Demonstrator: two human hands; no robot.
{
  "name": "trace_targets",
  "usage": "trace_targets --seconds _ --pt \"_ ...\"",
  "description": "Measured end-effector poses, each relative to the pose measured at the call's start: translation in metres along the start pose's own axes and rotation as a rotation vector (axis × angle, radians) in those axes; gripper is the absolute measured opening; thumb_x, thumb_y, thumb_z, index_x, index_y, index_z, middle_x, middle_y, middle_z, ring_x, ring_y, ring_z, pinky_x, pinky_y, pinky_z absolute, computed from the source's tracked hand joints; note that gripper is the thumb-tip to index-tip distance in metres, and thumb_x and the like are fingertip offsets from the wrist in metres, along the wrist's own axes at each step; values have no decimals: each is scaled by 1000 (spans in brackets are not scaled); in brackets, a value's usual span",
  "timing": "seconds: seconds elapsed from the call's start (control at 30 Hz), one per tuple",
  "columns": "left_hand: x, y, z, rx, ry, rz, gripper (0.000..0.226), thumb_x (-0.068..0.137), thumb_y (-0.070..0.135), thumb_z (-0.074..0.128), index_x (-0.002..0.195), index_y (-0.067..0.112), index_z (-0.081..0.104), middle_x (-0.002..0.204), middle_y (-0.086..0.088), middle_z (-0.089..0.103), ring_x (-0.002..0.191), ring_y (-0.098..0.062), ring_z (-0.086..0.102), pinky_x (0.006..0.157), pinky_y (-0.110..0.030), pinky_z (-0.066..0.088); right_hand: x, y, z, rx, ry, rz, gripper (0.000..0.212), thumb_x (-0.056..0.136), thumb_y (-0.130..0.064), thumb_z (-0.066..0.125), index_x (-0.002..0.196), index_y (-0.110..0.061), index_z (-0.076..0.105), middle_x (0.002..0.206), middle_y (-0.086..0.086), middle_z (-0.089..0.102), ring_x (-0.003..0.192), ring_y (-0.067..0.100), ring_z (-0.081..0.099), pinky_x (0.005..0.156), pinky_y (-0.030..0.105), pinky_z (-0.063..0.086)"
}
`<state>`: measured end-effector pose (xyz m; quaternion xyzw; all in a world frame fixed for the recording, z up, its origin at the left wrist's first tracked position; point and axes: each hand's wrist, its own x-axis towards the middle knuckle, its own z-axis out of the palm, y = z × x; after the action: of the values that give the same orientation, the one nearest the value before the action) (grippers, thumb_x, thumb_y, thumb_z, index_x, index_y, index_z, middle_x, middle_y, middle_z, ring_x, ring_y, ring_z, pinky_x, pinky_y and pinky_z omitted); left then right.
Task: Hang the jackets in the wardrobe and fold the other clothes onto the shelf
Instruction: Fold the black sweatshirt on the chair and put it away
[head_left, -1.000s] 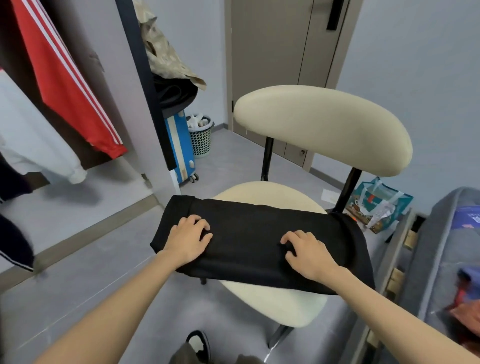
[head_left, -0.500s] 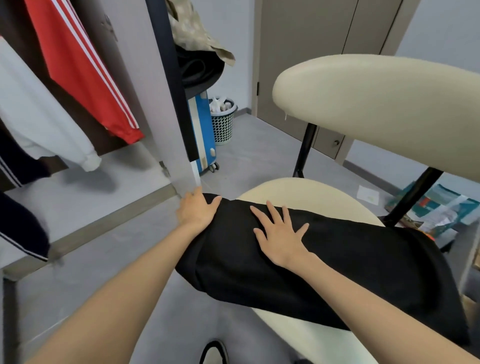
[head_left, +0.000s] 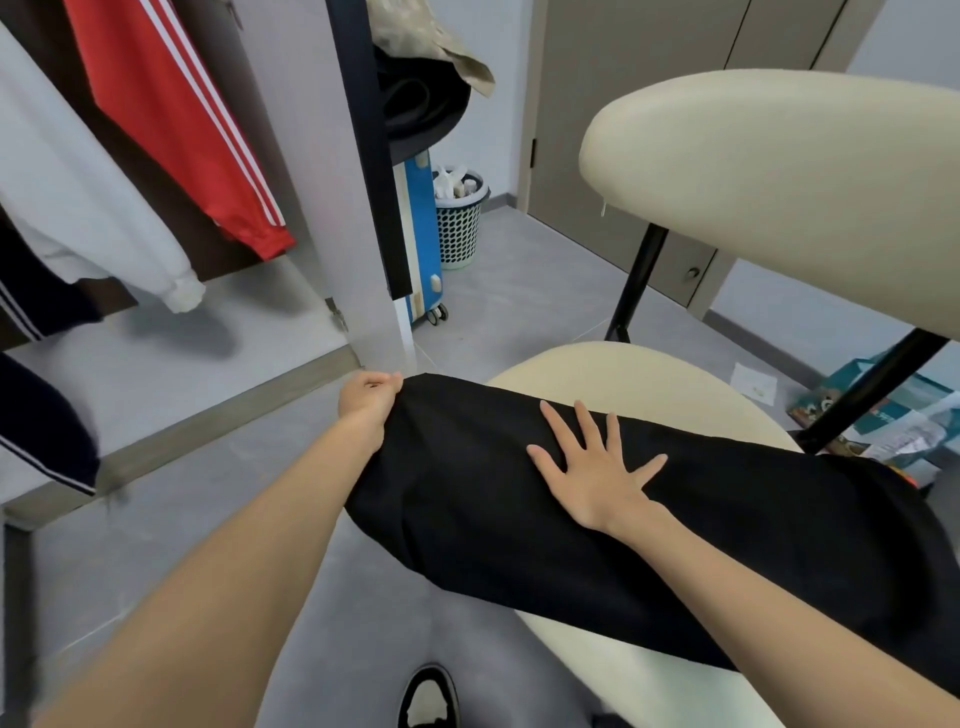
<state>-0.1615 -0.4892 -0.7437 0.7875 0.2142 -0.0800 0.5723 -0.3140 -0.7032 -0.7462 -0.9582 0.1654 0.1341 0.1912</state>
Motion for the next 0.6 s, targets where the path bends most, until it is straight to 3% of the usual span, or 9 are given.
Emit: trace_targets --seconds 0.1,0.2,0.33,0.47,0.6 --pt "-13 -9 -17 56 -52 -39 45 89 49 61 116 13 55 110 -2 57 105 -25 57 96 -37 46 -3 -2 -3 12 -3 -7 57 95 -67 16 145 -57 -8 160 -12 -18 146 24 -22 101 75 -12" --pt "-39 -18 -45 75 -161 -77 60 84 61 60 99 4 66 96 -7 69 87 -23 65 78 -34 51 -20 -9 -1 36 78 -40 52 101 -53 19 149 -50 -2 162 -6 -12 148 26 -17 108 71 -6" --pt "-92 -45 -72 101 -160 -95 49 83 57 63 70 12 52 78 -4 63 71 -16 59 60 -28 47 -62 -26 17 63 124 -181 49 101 -52 20 147 -55 2 162 -10 -10 148 22 -17 110 67 -6" --pt "-125 -70 -79 42 -151 -31 33 95 41 56 85 9 55 94 -7 61 88 -22 59 77 -32 45 -97 -36 35 -2 72 -291 54 93 -68 18 142 -62 -4 159 -16 -18 146 21 -22 107 69 -11" --pt "-136 -68 -79 -102 -33 36 21 103 31 40 102 11 48 104 -7 53 98 -24 49 84 -31 37 -113 -28 39 -182 3 -327 80 79 -84 27 138 -61 -22 155 -15 -32 143 29 -29 104 74 -6"
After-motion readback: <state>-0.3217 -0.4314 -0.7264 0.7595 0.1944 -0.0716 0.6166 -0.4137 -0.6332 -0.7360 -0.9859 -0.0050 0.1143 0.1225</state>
